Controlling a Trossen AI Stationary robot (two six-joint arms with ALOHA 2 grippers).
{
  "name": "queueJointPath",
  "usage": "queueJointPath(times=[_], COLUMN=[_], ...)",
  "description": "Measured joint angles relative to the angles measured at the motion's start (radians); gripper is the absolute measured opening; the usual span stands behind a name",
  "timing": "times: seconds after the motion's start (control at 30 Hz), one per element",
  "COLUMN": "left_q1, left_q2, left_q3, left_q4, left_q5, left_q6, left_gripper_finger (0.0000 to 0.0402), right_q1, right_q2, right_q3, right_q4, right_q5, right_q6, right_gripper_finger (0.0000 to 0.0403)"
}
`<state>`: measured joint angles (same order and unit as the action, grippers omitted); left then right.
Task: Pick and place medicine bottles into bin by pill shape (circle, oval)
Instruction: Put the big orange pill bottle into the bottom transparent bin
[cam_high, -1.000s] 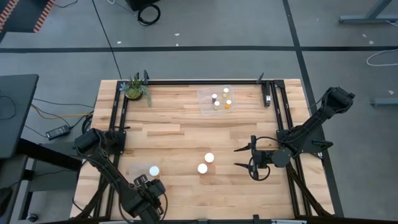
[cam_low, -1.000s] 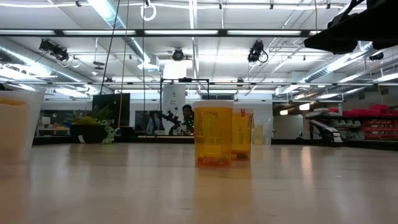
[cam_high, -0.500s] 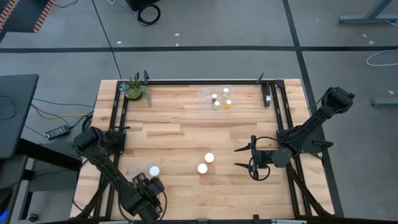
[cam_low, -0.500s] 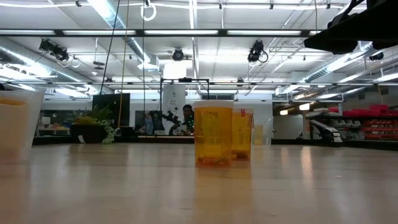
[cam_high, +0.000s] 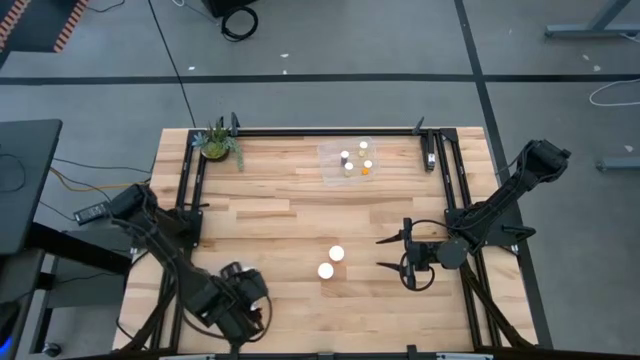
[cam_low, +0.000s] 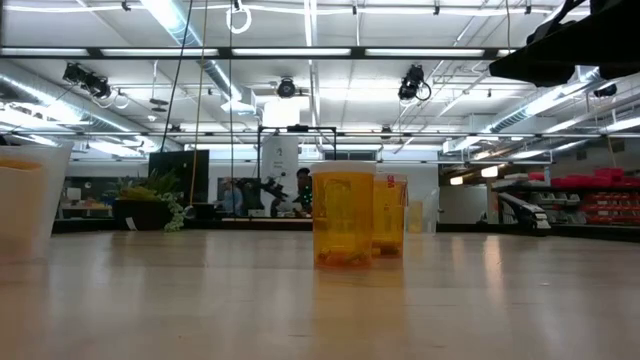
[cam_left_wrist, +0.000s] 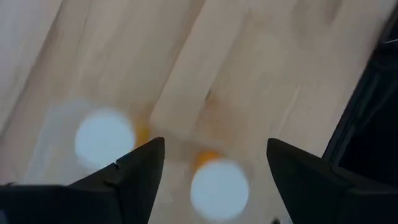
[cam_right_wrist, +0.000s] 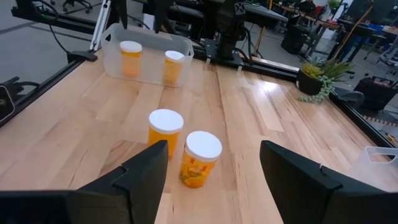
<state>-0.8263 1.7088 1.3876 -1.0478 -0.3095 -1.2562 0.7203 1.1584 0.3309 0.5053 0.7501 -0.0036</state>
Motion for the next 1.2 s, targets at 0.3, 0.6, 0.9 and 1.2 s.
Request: queueJointPath(times=[0.3,0.6,0.9,1.2], left_q1=[0.159,0.318,0.394,0.439], left_q2=[0.035,0.116,0.208,0.266], left_q3=[0.000,0.000,0.000,0.000], left_q4=[0.140,0.294,0.378,0.523], left_q5=[0.021,0.029,0.044,0.104], left_q6=[0.290,0.659,0.754,0.876], left_gripper_finger=[0.0264,0.0266,0.0275,0.0333], right_q1=[0.000,0.000,0.000,0.000], right_q2=[0.000,0.000,0.000,0.000], right_q3=[0.000,0.000,0.000,0.000], right_q4=[0.000,0.000,-0.001,0.002], right_q5=[-0.003,-0.003,-0.003,-0.002], right_q6=[-0.003,-0.008,-0.008,-0.013], right_gripper_finger=[0.0262,0.0262,0.0262,0.0262])
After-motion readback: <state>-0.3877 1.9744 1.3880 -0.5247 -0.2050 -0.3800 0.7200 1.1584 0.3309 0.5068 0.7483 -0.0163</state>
